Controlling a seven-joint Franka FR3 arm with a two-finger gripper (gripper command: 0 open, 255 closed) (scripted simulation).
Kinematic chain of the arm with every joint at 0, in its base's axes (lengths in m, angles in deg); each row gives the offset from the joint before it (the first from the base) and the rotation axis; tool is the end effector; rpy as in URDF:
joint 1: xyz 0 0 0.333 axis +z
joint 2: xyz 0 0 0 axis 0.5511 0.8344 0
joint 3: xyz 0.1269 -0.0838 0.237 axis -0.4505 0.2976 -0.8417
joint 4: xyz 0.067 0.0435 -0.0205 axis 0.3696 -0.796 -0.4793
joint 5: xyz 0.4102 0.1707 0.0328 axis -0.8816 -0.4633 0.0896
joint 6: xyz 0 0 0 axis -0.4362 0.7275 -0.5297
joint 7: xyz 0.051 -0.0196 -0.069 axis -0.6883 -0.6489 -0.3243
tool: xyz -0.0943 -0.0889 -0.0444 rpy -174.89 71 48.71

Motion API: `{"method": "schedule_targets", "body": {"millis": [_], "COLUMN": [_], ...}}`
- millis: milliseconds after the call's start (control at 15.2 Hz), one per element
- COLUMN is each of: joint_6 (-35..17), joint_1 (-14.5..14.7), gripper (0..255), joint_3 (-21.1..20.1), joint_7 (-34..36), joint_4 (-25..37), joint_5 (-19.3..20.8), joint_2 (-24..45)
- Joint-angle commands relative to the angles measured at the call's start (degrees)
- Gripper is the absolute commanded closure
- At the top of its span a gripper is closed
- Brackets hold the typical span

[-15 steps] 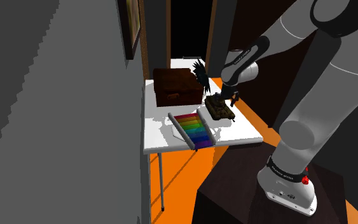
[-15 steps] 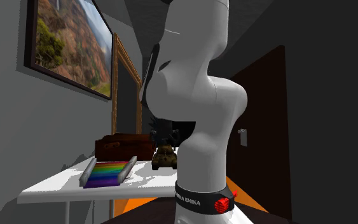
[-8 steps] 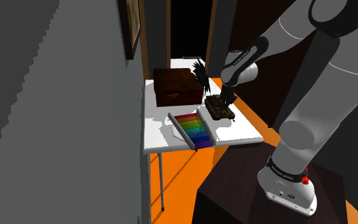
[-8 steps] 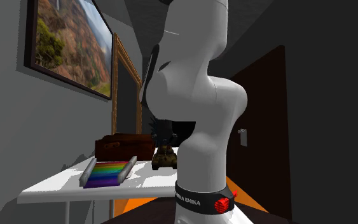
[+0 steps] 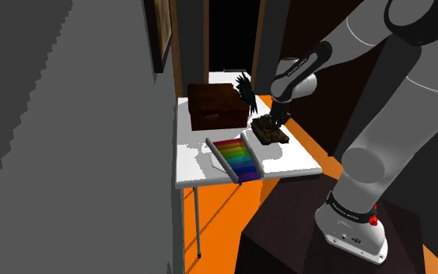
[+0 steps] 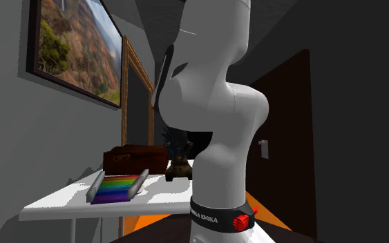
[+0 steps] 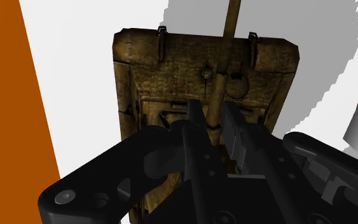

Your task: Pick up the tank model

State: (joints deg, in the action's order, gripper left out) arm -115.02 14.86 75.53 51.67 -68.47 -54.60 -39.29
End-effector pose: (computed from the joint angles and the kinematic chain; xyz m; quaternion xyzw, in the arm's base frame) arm 0.4116 -0.2488 0.1976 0.9321 -0.3610 0.0162 0.0229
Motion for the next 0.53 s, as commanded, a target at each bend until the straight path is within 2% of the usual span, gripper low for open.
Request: {"method": "schedule_targets", "body": {"millis": [0,462], "joint_6": [1.8,8.1], "joint_1": [-0.1,-0.2], "gripper": [255,255], "joint_3": [-0.1,-0.5], "joint_7": [0.2,0.4], "joint_4": [0.3,2.3], "joint_5": [0.3,0.8], "joint_2": [-1.6,-5.9]}}
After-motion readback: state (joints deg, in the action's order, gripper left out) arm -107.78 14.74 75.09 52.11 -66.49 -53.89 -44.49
